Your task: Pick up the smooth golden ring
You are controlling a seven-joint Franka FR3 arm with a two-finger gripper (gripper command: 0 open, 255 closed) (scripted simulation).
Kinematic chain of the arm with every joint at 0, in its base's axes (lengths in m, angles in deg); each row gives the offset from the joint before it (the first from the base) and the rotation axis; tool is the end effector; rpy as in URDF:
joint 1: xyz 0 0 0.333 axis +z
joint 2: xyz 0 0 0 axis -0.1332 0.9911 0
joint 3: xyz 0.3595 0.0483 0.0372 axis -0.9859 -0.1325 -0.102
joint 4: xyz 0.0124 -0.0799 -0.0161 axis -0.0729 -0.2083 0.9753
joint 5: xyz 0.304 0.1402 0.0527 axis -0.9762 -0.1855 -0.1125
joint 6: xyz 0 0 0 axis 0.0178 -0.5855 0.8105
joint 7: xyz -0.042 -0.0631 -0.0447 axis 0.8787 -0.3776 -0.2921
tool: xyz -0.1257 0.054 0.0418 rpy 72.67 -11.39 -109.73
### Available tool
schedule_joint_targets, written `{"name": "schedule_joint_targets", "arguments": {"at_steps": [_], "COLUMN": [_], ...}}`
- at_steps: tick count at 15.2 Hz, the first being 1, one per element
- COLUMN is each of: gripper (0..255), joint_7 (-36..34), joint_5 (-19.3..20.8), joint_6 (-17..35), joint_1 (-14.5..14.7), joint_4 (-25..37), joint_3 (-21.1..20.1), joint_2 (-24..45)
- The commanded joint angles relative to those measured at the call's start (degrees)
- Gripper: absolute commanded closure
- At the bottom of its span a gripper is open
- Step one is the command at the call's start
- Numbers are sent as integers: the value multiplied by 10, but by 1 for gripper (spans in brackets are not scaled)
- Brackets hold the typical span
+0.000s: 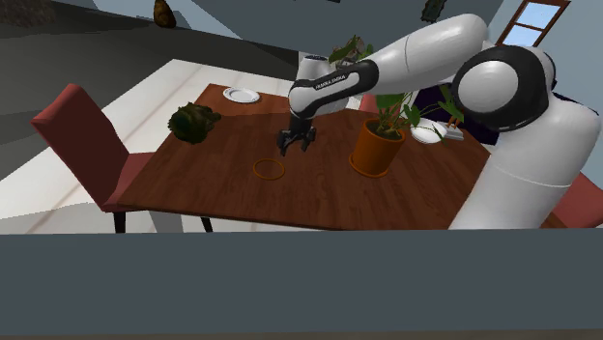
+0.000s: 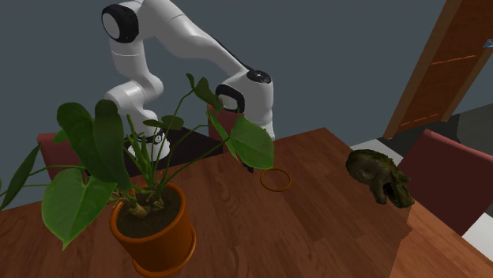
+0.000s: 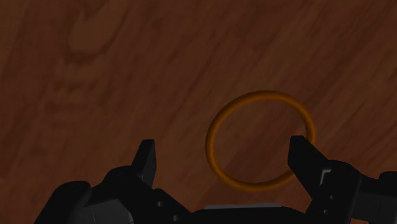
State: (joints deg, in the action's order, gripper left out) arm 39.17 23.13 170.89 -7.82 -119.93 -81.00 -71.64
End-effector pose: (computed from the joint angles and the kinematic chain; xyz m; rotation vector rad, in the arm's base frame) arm 0.5552 0.0212 0.3848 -3.1144 0.0939 -0.0144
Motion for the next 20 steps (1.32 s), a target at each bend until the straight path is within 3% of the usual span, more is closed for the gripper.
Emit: {"name": "schedule_joint_targets", "arguments": {"at_steps": [1,5,14,15,20], "gripper": [0,0,0,255,255], "joint_7": [-10,-23,-23,-23,-22], "joint_5": [8,20,21,21,21], "joint_6": [8,16,60,60,59], "joint_1": [3,9,10,10,9], "joint_4": [36,107,100,101,101], "joint_3": [1,7,8,8,8], "joint_2": [46,128,165,166,166]}}
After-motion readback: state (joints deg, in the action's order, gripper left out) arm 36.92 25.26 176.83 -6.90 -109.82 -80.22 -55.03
